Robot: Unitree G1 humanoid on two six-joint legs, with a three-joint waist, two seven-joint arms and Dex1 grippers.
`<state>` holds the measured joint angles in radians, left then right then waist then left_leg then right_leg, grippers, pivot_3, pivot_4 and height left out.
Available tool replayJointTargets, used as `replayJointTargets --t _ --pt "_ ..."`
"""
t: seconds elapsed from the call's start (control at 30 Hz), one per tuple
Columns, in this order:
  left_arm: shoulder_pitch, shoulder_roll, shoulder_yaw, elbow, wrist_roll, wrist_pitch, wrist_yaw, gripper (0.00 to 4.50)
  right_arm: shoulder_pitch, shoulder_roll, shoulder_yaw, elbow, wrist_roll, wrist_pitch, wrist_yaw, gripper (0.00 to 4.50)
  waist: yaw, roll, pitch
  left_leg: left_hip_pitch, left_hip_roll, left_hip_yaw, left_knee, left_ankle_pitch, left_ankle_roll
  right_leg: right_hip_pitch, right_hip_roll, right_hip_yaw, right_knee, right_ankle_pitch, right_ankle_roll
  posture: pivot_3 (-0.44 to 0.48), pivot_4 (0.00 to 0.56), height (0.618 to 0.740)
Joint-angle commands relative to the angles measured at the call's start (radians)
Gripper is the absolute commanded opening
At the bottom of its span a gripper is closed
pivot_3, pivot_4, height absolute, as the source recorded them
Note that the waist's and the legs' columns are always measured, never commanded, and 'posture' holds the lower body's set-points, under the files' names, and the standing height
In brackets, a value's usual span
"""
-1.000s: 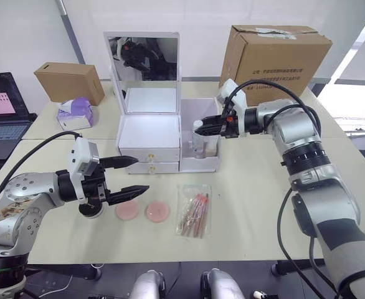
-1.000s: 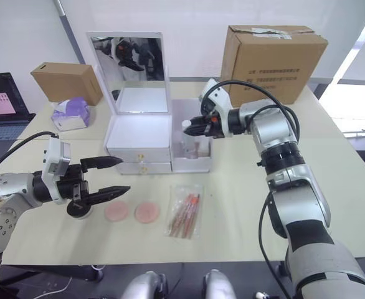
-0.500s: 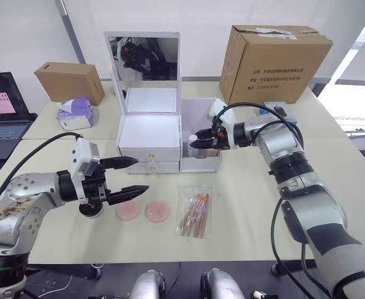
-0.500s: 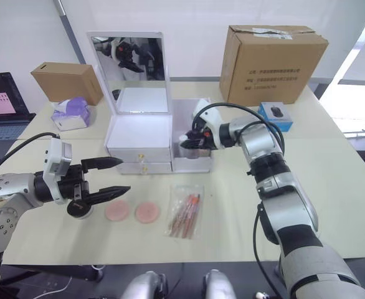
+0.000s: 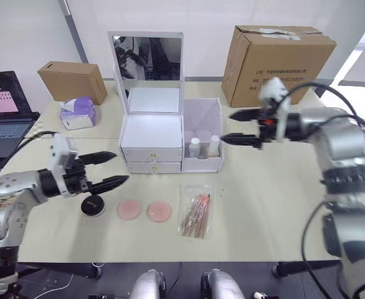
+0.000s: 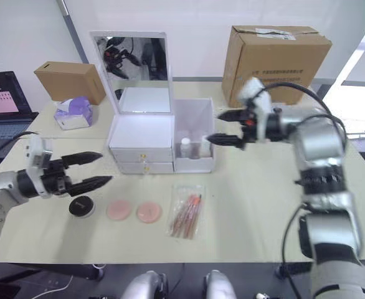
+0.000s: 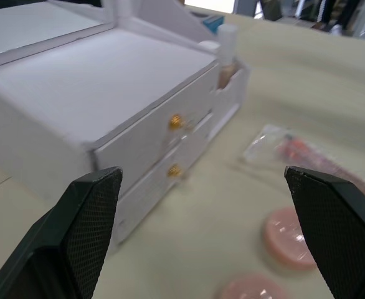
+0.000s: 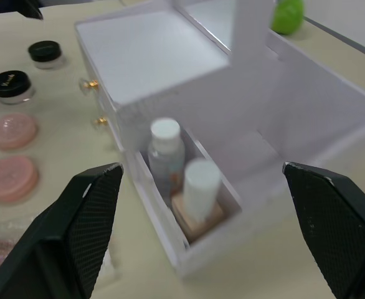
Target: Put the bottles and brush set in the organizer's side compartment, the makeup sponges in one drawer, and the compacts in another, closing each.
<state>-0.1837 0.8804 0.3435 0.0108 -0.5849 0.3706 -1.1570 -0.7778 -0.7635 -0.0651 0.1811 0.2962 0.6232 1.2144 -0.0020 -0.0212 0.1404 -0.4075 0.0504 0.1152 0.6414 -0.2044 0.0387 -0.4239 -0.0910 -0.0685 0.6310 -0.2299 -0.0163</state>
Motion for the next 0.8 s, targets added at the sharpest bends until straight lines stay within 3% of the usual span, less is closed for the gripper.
replayJointTargets --t 0.03,0.2,0.4,0.67,0.8 --pt "0.019 0.05 0.09 0.17 0.038 -0.111 -0.053 4.5 0.15 -0.106 -0.154 -0.102 0.04 0.018 -0.034 4.45 0.002 0.0 0.0 0.0 0.0 0.0 -0.001 0.0 0.0 -0.001 0.0 0.0 0.0 0.0 0.0 0.0 0.15 0.731" --pt "0.031 0.125 0.179 0.526 0.074 -0.235 -0.115 4.5 0.465 -0.206 -0.405 -0.1 0.04 -0.036 -0.084 4.45 0.004 0.001 0.0 0.0 0.001 0.0 -0.001 -0.001 -0.001 -0.001 -0.001 0.0 -0.001 -0.003 0.004 0.0 0.15 0.731" --pt "-0.011 0.208 0.185 0.822 0.134 -0.389 -0.16 4.5 0.704 -0.192 -0.567 -0.112 0.075 -0.069 -0.113 4.45 0.007 0.001 0.0 0.001 0.001 0.0 -0.002 -0.008 -0.011 -0.002 -0.003 -0.001 -0.001 -0.008 0.004 0.0 0.15 0.731" --pt "-0.109 0.201 0.118 0.874 0.191 -0.386 -0.146 4.5 0.743 -0.17 -0.539 -0.195 0.135 -0.036 -0.152 4.45 0.013 0.001 0.0 0.001 0.001 0.0 -0.002 -0.008 -0.011 -0.001 -0.005 -0.002 -0.001 -0.007 0.005 0.0 0.15 0.731" --pt "-0.144 0.178 0.036 0.771 0.217 -0.287 -0.152 4.5 0.694 -0.12 -0.505 -0.288 0.214 0.046 -0.223 4.45 0.014 0.0 0.0 0.0 0.0 0.0 -0.002 -0.008 -0.011 0.0 -0.004 -0.003 -0.001 -0.005 0.008 0.0 0.15 0.731"
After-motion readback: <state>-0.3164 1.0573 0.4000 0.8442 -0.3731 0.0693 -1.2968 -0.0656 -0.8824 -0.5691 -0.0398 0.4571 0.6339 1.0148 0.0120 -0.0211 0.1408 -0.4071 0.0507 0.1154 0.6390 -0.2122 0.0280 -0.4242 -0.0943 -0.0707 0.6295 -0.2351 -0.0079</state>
